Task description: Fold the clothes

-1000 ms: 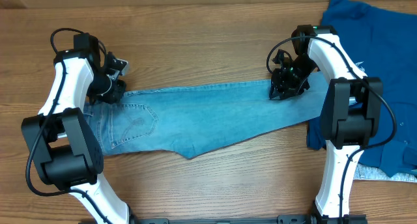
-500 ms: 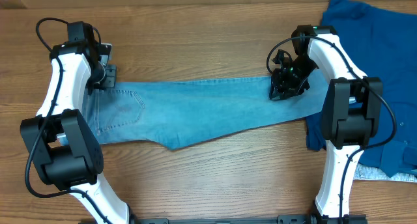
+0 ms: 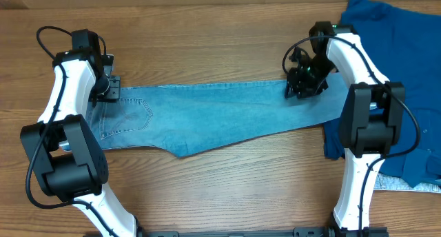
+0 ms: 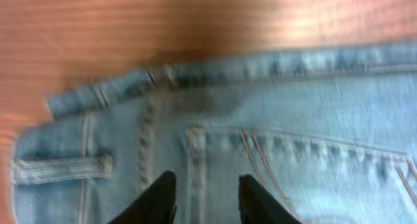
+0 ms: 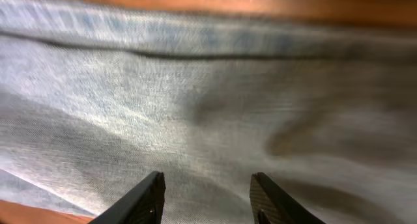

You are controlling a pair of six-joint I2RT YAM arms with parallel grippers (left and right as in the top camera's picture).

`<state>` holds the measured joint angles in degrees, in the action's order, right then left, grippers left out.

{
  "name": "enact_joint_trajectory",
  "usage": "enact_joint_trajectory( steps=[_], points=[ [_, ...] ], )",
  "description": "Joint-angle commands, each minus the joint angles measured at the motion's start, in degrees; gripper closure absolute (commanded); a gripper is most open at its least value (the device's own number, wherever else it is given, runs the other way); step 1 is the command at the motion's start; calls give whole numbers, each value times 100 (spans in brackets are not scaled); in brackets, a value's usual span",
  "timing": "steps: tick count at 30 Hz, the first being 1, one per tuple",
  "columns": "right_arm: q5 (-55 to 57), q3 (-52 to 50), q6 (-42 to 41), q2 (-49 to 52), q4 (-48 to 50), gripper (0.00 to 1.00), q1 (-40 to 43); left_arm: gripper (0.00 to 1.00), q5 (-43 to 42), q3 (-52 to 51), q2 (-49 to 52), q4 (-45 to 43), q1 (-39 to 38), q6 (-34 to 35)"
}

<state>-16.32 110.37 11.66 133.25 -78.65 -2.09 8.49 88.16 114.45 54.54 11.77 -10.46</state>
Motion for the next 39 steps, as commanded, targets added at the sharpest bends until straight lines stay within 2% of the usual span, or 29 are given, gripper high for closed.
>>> enact_joint_trajectory(
  steps=[1,3,5,6,8,13,16,18,25,27,31,33,39],
  points=[
    [389,833,-269,-149,-127,53,-4,68,-911,-61,-133,734,-11,24],
    [544,1276,-407,-157,-382,47,22,65,-1403,-68,-131,1213,-22,26],
    [813,1670,-767,-157,-614,28,120,61,-1655,-70,-131,1421,-22,48],
    [846,1694,-765,-157,-634,23,192,61,-1670,-70,-131,1408,-22,59],
    [1014,1665,-767,-146,-649,20,461,60,-1668,-70,-131,1360,-20,175],
    [966,1633,-1088,-146,-848,19,1296,60,-1670,-92,-131,1419,-20,177],
    [962,1552,-1084,-146,-1104,20,1740,54,-1797,-219,-131,1493,-20,269],
    [957,1331,-1084,-146,-1143,19,1926,55,-1884,-417,-131,1515,-22,350],
    [966,260,-1038,-144,-404,20,1982,57,-1834,-1628,-131,743,-20,581],
    [1005,-208,-1043,-144,17,20,1987,58,-1451,-1952,-131,553,-7,706],
    [1377,-833,-1196,-144,726,19,2116,57,636,-2240,-131,660,57,1768],
    [1375,-907,-1196,-144,857,19,2214,53,1309,-2238,-131,684,190,2232],
    [1370,-907,-1196,-144,898,18,2376,54,1213,-2238,-131,308,634,2229]
  ],
)
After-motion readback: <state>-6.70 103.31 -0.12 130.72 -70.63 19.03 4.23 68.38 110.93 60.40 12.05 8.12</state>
